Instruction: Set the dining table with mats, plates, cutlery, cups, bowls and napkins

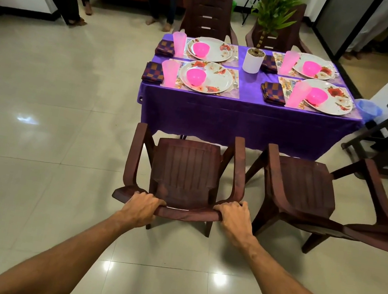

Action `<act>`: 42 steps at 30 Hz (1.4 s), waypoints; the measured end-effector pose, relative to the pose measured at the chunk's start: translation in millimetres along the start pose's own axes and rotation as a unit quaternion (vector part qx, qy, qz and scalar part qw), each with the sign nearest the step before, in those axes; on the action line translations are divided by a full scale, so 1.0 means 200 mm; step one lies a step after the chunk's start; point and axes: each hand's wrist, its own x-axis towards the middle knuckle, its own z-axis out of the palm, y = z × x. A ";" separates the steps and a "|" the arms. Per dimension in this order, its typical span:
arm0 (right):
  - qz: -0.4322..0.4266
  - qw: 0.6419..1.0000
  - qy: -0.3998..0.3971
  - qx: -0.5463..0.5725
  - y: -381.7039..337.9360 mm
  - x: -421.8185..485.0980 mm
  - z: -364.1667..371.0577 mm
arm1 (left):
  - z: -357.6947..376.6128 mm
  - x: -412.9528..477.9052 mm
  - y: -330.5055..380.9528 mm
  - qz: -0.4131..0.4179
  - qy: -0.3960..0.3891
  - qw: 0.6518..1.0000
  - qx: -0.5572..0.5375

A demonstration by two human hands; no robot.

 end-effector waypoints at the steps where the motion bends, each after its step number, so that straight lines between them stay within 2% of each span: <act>1: 0.001 1.000 -0.001 0.001 0.00 0.00 0.00 | 0.00 0.00 0.00 0.001 -0.002 1.000 -0.001; 10: 0.000 1.000 -0.006 0.016 0.00 0.00 0.02 | -0.02 0.00 0.00 0.002 -0.025 0.999 -0.030; 14: -0.049 0.998 -0.043 0.022 0.02 0.02 -0.02 | -0.04 0.00 0.00 0.011 -0.058 0.997 -0.049; 17: -0.093 0.985 -0.123 0.081 0.00 0.04 -0.09 | -0.10 -0.01 -0.02 0.018 -0.093 0.992 -0.084; 20: -0.082 0.975 -0.128 0.160 -0.06 0.07 -0.15 | -0.17 -0.04 -0.05 0.014 -0.116 0.982 -0.146; 27: -0.088 0.974 -0.075 0.192 -0.20 0.12 -0.25 | -0.28 -0.19 -0.16 -0.055 -0.015 0.960 -0.276; 33: -0.114 0.977 -0.049 0.176 -0.40 0.19 -0.33 | -0.32 -0.33 -0.29 -0.117 0.069 0.946 -0.295; 42: -0.095 0.975 -0.003 0.200 -0.89 0.41 -0.38 | -0.24 -0.46 -0.79 -0.130 0.098 0.933 -0.320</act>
